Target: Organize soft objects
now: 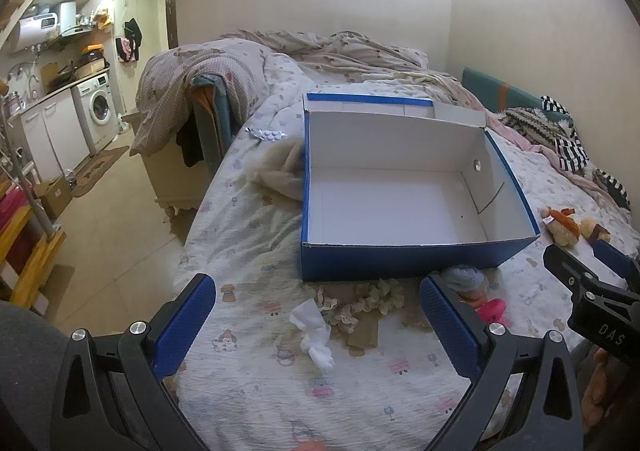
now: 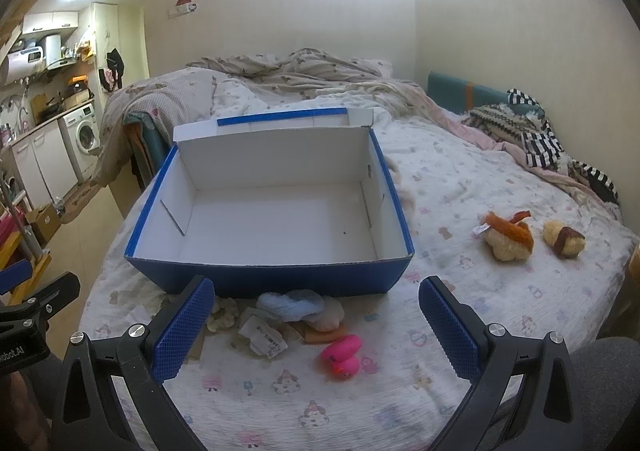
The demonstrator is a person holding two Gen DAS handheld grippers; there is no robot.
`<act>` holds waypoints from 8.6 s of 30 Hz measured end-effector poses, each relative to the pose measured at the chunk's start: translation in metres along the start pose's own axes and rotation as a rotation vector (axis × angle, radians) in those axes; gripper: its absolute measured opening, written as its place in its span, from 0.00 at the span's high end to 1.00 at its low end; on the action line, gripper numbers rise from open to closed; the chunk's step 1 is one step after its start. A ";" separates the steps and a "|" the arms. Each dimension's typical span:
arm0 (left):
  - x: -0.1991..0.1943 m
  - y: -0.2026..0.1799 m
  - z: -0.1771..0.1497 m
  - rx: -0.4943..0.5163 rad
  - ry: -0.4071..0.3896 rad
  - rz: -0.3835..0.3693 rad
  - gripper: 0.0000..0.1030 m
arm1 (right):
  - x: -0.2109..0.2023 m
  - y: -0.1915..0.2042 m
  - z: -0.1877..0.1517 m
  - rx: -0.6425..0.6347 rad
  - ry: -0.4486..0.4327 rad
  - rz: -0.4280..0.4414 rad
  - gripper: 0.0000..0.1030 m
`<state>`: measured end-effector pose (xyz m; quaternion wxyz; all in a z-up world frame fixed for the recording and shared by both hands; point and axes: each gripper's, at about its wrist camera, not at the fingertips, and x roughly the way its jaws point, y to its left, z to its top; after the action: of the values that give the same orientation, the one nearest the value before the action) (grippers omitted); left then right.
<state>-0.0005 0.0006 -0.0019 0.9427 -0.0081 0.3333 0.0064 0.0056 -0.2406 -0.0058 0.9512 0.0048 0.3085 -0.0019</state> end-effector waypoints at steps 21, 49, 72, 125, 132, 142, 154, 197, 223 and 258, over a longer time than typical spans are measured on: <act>0.001 -0.002 0.002 0.000 -0.004 0.003 0.01 | 0.000 0.000 0.000 -0.002 -0.001 0.001 0.00; 0.056 0.053 0.028 -0.158 0.238 0.055 0.01 | 0.041 -0.023 0.016 0.099 0.234 0.157 0.00; 0.178 0.019 -0.043 -0.135 0.773 -0.026 0.36 | 0.135 -0.053 -0.026 0.240 0.650 0.150 0.00; 0.057 0.043 -0.002 -0.130 0.290 0.231 0.74 | 0.097 -0.053 -0.009 0.205 0.468 0.141 0.59; 0.033 0.039 0.029 -0.132 0.176 0.183 0.74 | 0.061 -0.054 0.031 0.190 0.211 0.150 0.59; 0.050 0.001 0.097 -0.026 0.144 0.100 0.74 | 0.073 -0.051 0.086 0.180 0.099 0.224 0.59; 0.135 -0.059 0.124 0.117 0.172 0.046 0.74 | 0.144 -0.026 0.134 0.032 0.135 0.224 0.59; 0.195 -0.061 0.080 0.099 0.296 0.033 0.48 | 0.223 -0.006 0.085 0.028 0.411 0.179 0.33; 0.174 -0.059 0.092 0.054 0.235 0.010 0.36 | 0.206 -0.021 0.106 0.131 0.265 0.211 0.00; 0.088 0.028 0.023 -0.022 0.244 0.079 0.35 | 0.106 -0.046 0.031 0.094 0.363 0.244 0.00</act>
<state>0.0818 0.0295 -0.0395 0.8940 -0.0059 0.4456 0.0463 0.1098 -0.2869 -0.0431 0.8720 0.0866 0.4713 0.0997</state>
